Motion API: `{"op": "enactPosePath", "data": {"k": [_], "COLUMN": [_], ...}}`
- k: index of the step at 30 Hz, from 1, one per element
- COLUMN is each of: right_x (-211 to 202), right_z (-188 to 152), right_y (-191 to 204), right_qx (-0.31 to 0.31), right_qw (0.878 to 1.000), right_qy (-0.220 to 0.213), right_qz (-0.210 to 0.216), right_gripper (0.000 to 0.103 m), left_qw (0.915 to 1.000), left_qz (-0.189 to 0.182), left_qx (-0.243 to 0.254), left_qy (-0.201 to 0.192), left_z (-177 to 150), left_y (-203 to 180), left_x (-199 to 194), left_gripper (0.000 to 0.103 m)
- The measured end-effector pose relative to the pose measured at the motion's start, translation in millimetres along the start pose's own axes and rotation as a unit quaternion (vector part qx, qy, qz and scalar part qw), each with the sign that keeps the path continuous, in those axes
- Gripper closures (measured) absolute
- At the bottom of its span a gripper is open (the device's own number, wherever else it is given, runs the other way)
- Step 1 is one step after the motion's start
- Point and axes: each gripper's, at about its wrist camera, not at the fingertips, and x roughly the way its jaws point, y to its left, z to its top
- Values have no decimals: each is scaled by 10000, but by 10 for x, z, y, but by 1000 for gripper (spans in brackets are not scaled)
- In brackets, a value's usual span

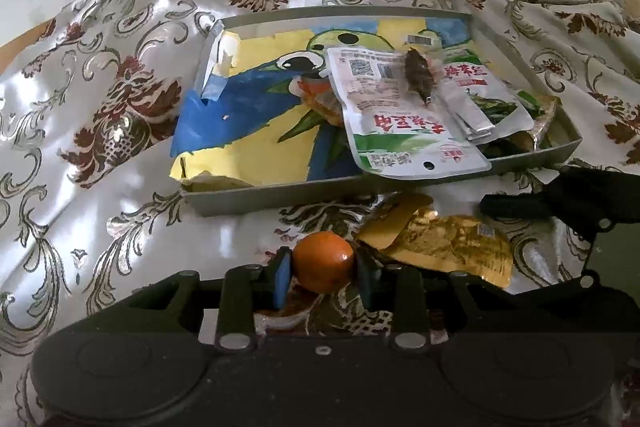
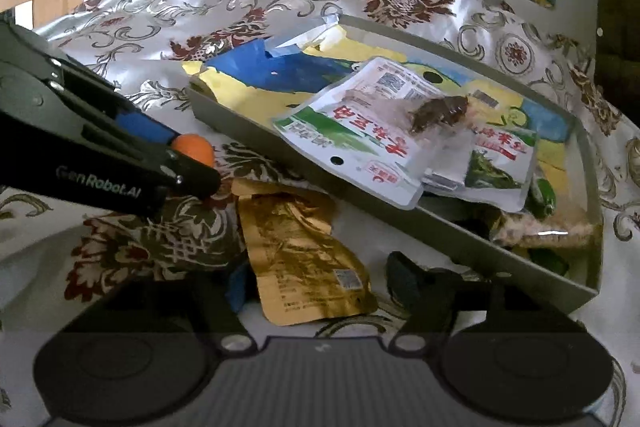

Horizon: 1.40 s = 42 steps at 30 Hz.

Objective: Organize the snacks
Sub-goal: 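Close left tool on the tangerine while right tool grasps the gold foil wrapper, then carry the tangerine with left tool while right tool carries the gold wrapper into the tray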

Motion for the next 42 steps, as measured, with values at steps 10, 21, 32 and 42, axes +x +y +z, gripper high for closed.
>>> {"op": "enactPosePath", "data": {"k": [10,21,32,42], "right_x": [-73,-162,-176,-68], "right_z": [-10,-17,-21,4], "right_y": [181,118,-59,-27], "right_qx": [-560,-341,423,446], "right_qw": [9984,9993,9980,9978], "right_qy": [-92,-147,-177,-275], "right_qz": [-58,107,443,412], "right_gripper": [67,100,100,73], "left_qw": [9997,9987,9972,9967], "left_qz": [-30,5,21,-97], "left_qx": [-229,-502,-740,-802], "left_qy": [31,19,45,-31], "left_z": [-31,-49,-46,-85], "left_y": [32,92,138,203], "left_x": [-86,-193,-271,-210], "left_gripper": [68,68,68,68]}}
